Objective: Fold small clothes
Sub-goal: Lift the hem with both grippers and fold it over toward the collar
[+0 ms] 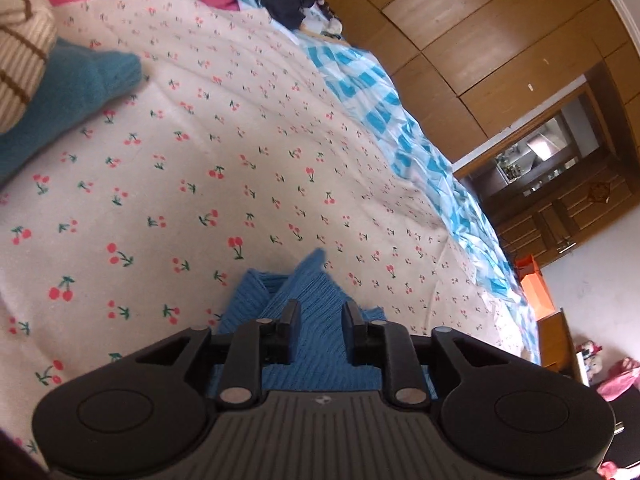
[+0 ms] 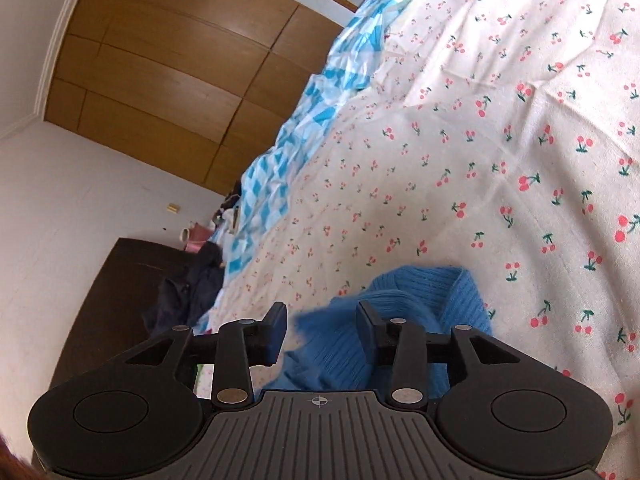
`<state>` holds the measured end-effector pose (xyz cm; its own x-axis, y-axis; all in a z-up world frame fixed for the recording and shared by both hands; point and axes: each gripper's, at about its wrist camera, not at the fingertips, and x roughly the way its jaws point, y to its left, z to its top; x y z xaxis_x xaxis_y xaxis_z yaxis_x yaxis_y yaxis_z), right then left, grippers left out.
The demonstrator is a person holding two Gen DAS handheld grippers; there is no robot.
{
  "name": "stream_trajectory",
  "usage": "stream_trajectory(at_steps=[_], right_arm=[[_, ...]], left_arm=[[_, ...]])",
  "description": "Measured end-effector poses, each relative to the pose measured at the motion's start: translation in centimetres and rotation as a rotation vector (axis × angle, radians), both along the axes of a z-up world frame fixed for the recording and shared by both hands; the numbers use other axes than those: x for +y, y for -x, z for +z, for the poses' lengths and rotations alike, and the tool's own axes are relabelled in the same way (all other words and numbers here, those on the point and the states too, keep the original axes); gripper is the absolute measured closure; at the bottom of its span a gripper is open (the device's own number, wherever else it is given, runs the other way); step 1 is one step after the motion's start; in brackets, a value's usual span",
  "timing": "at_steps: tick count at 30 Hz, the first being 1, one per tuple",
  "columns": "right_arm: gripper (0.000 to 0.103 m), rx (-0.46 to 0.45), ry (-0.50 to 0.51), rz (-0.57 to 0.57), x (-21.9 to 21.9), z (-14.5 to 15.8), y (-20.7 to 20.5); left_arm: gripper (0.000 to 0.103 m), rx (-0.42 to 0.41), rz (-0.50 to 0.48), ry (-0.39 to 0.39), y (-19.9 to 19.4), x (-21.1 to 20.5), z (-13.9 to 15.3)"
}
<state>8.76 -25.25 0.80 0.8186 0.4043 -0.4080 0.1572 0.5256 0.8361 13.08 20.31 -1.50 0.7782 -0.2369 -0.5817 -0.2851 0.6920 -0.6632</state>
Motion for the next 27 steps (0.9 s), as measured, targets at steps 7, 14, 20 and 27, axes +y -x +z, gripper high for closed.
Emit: stream_trajectory(at_steps=[7, 14, 20, 27], right_arm=[[0.064, 0.062, 0.254, 0.035, 1.4, 0.4, 0.6], [0.084, 0.210, 0.526, 0.130, 3.3, -2.6, 3.5], [0.096, 0.172, 0.489, 0.126, 2.8, -1.1, 5.7], [0.095, 0.241, 0.484, 0.125, 2.2, -2.7, 5.9]], left_arm=[[0.066, 0.013, -0.001, -0.086, 3.0, -0.4, 0.2], [0.064, 0.128, -0.006, -0.132, 5.6, -0.7, -2.8], [0.064, 0.112, -0.001, -0.123, 6.4, -0.6, -2.7], [0.064, 0.161, -0.021, -0.140, 6.7, -0.7, -3.4]])
